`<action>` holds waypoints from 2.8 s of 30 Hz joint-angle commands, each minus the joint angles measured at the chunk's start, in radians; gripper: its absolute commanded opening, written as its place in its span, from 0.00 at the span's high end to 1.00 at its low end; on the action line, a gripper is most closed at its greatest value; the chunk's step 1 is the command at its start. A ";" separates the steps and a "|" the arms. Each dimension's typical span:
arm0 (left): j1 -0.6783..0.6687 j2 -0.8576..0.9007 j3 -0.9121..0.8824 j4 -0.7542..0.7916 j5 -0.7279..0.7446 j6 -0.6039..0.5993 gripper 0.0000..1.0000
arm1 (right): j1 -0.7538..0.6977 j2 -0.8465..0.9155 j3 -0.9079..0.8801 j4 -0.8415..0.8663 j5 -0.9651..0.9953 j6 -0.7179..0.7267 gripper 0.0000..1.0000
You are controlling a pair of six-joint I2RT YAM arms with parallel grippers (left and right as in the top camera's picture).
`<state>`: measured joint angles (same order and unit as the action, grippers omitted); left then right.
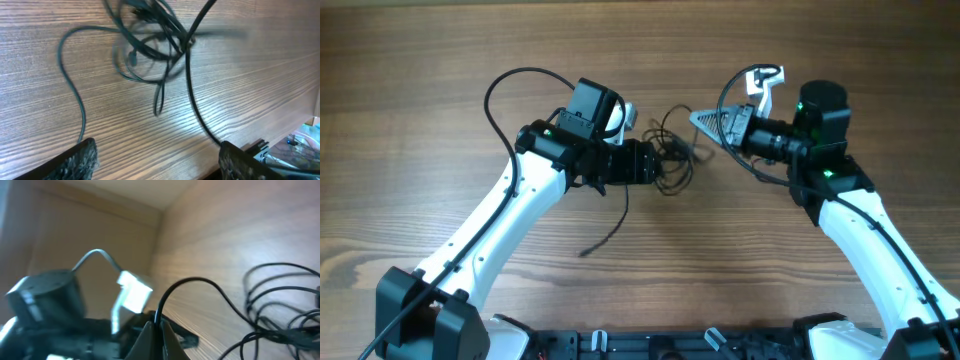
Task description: Untangle cables
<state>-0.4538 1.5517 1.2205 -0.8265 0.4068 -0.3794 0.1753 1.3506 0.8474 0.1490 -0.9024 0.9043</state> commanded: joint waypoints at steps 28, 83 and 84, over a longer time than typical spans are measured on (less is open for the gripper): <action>-0.128 0.237 -0.011 0.245 -0.015 0.008 0.25 | 0.000 0.001 0.014 -0.684 1.002 -0.072 0.96; 0.307 -0.020 -0.011 0.048 0.057 0.005 0.23 | -0.229 0.001 0.014 -0.682 0.537 -0.460 0.96; 0.275 -0.016 -0.011 0.060 0.057 0.005 0.22 | -0.229 0.001 0.014 -0.684 0.538 -0.460 0.96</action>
<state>-0.0940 1.5394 1.2137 -0.7914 0.4217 -0.3798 -0.0525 1.3533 0.8566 -0.5369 -0.2733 0.4938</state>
